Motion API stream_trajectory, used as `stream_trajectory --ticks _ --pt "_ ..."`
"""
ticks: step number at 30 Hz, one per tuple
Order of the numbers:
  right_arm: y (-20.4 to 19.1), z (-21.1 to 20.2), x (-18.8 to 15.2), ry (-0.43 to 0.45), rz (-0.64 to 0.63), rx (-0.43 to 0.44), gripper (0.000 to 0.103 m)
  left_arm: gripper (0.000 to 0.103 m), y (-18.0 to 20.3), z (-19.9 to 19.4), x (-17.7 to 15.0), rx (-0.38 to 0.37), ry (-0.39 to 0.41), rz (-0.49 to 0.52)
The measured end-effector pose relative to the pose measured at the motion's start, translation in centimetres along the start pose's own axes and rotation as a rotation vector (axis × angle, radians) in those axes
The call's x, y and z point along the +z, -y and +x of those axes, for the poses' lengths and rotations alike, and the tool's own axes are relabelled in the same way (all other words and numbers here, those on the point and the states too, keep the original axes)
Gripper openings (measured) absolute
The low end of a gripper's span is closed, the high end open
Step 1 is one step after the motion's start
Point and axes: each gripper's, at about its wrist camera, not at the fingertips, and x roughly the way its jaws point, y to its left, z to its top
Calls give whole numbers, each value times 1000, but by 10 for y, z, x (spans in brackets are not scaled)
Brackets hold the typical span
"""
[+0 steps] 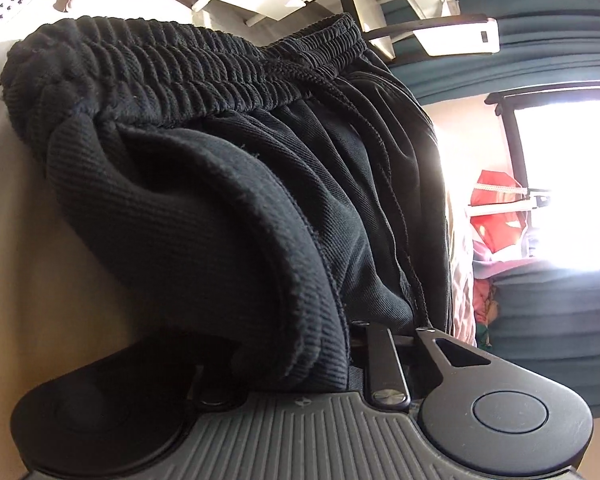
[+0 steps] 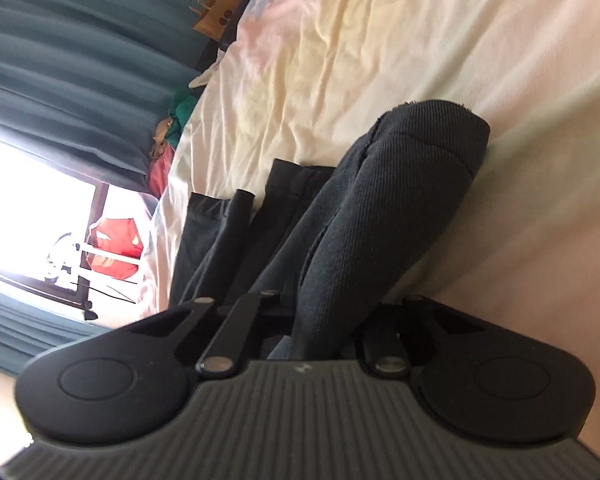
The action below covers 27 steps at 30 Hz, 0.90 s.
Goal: Fold clothes
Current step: 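Grasp the waistband with the left gripper while the right gripper grasps the leg hems, then lift the pants with both grippers and fold the legs toward the waistband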
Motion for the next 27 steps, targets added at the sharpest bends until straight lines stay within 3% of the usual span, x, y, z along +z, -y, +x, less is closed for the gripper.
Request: stream_trajectory --ticks 3,9,11,15,19,22,27 --pt "-10 -17 -5 48 -13 21 11 6 5 -11 -6 -43 43 28" --pt "-45 -73 -20 102 -103 6 11 4 27 -61 -14 -198 207 135" --pt "-60 -89 -22 122 -164 3 11 4 38 -68 -10 -208 229 173" --pt "-93 -87 -13 139 -201 15 10 4 69 -63 21 -225 206 142" --pt "-145 -34 0 142 -259 -9 10 4 135 -30 60 -229 195 171" --pt "-182 31 9 164 -302 -82 10 4 207 63 101 -177 205 246" --pt "-213 143 11 176 -400 -212 10 5 257 190 133 -30 200 320"
